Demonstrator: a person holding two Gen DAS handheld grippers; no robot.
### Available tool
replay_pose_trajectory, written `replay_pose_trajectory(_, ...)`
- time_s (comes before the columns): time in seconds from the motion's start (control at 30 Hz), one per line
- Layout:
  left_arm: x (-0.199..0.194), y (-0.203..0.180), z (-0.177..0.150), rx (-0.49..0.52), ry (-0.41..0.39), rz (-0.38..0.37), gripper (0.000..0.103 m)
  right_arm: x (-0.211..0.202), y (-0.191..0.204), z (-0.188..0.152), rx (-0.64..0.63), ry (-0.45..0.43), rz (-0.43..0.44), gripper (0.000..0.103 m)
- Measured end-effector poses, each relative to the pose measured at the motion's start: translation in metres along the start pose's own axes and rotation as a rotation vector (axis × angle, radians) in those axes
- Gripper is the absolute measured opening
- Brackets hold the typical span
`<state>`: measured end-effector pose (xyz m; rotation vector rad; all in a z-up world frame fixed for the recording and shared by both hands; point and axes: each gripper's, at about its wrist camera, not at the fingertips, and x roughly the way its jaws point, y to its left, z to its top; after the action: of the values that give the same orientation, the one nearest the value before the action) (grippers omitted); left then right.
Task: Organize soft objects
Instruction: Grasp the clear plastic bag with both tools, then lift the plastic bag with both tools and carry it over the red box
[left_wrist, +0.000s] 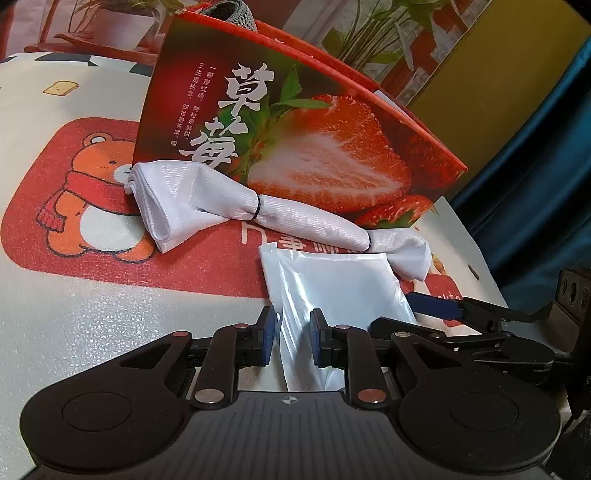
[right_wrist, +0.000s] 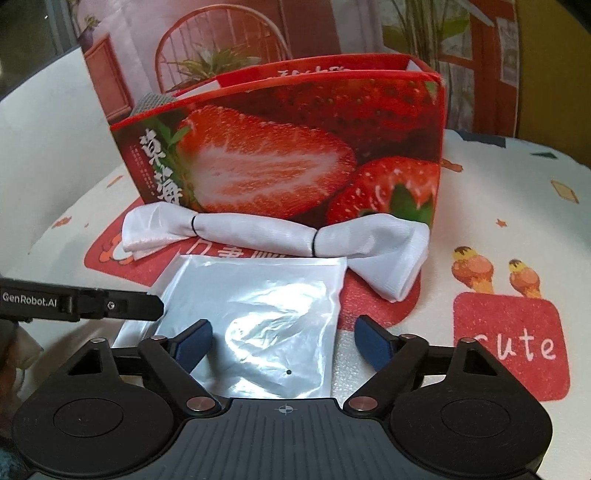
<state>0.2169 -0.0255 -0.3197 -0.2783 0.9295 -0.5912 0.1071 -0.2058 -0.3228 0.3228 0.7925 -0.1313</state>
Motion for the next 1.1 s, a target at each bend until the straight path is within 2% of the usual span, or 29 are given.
replay_pose_trajectory(0.1, 0.0, -0.001, 0.0, 0.0, 0.001, -0.001, 0.022, 0.001, 0.008, 0.001, -0.023, 0.009, 0.02, 0.069)
replay_pose_trajectory(0.23, -0.001, -0.001, -0.001, -0.007, 0.0, -0.004, 0.023, 0.004, 0.016, 0.003, -0.03, 0.017, 0.012, 0.065)
replay_pose_trajectory(0.33, -0.001, 0.0, -0.001, -0.022, -0.001, -0.014, 0.027, 0.004, 0.017, 0.004, -0.023, 0.023, 0.023, 0.061)
replay_pose_trajectory(0.43, -0.002, 0.0, -0.001, -0.024, 0.0, -0.028, 0.035, 0.003, 0.017, 0.003, -0.019, 0.024, 0.036, 0.059)
replay_pose_trajectory(0.53, -0.002, -0.003, 0.0, -0.009, 0.01, -0.021, 0.036, 0.001, 0.019, 0.001, -0.028, 0.024, 0.052, 0.055)
replay_pose_trajectory(0.67, -0.007, -0.001, 0.001, -0.007, 0.018, 0.014, 0.036, 0.0, 0.02, -0.001, -0.05, 0.015, 0.051, 0.053)
replay_pose_trajectory(0.77, -0.007, 0.002, 0.001, -0.038, 0.018, 0.008, 0.036, 0.0, 0.019, -0.002, -0.049, 0.008, 0.054, 0.053)
replay_pose_trajectory(0.87, -0.006, 0.0, 0.002, -0.039, 0.02, -0.003, 0.041, 0.0, 0.02, -0.001, -0.042, 0.011, 0.058, 0.052)
replay_pose_trajectory(0.97, -0.003, -0.002, 0.001, -0.044, 0.034, -0.03, 0.039, 0.0, 0.021, -0.003, 0.001, 0.015, 0.142, 0.05)
replay_pose_trajectory(1.1, -0.004, 0.0, 0.0, -0.052, 0.039, -0.041, 0.036, -0.001, 0.03, -0.004, -0.046, 0.018, 0.137, 0.049)
